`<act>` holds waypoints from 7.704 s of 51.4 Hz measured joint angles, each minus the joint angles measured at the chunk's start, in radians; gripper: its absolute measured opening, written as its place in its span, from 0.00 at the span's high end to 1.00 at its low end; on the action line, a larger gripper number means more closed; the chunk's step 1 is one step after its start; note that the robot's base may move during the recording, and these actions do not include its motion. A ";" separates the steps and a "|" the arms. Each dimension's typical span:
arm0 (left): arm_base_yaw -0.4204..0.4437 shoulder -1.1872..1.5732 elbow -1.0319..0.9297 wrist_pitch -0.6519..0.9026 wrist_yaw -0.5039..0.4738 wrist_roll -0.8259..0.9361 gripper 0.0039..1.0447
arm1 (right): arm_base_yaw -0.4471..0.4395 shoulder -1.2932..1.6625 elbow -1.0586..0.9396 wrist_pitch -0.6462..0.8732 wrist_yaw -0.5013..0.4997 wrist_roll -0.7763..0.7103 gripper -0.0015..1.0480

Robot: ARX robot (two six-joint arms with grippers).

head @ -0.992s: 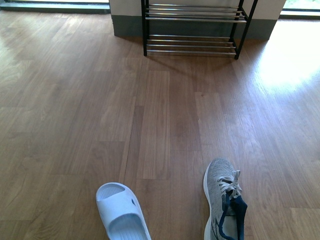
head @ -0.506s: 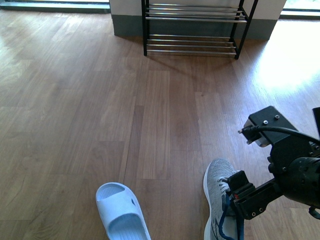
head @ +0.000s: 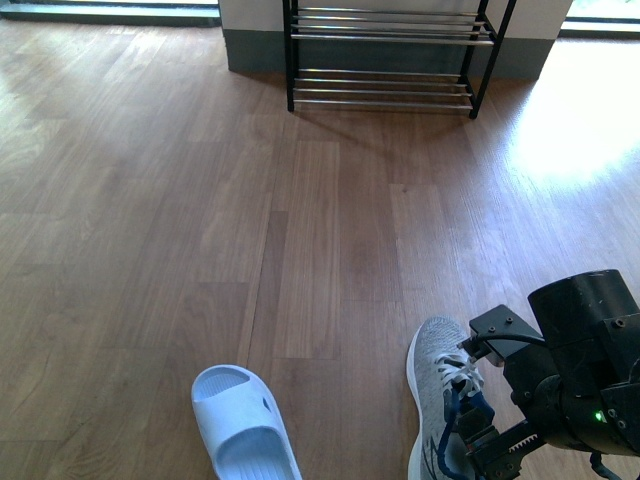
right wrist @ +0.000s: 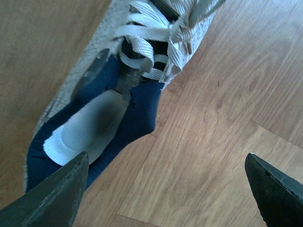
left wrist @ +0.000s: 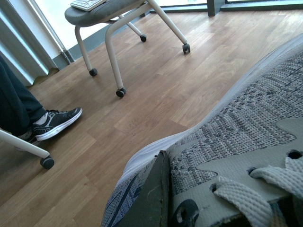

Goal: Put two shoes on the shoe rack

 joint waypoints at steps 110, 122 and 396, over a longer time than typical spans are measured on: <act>0.000 0.000 0.000 0.000 0.000 0.000 0.99 | -0.331 -0.788 -0.060 -0.093 -0.172 0.094 0.98; 0.000 0.000 0.000 0.000 0.000 0.000 0.99 | -0.403 -1.159 -0.229 -0.132 -0.342 0.142 0.98; 0.000 0.001 0.000 0.000 0.001 0.000 0.99 | -0.493 -1.601 -0.423 -0.230 -0.526 0.145 0.98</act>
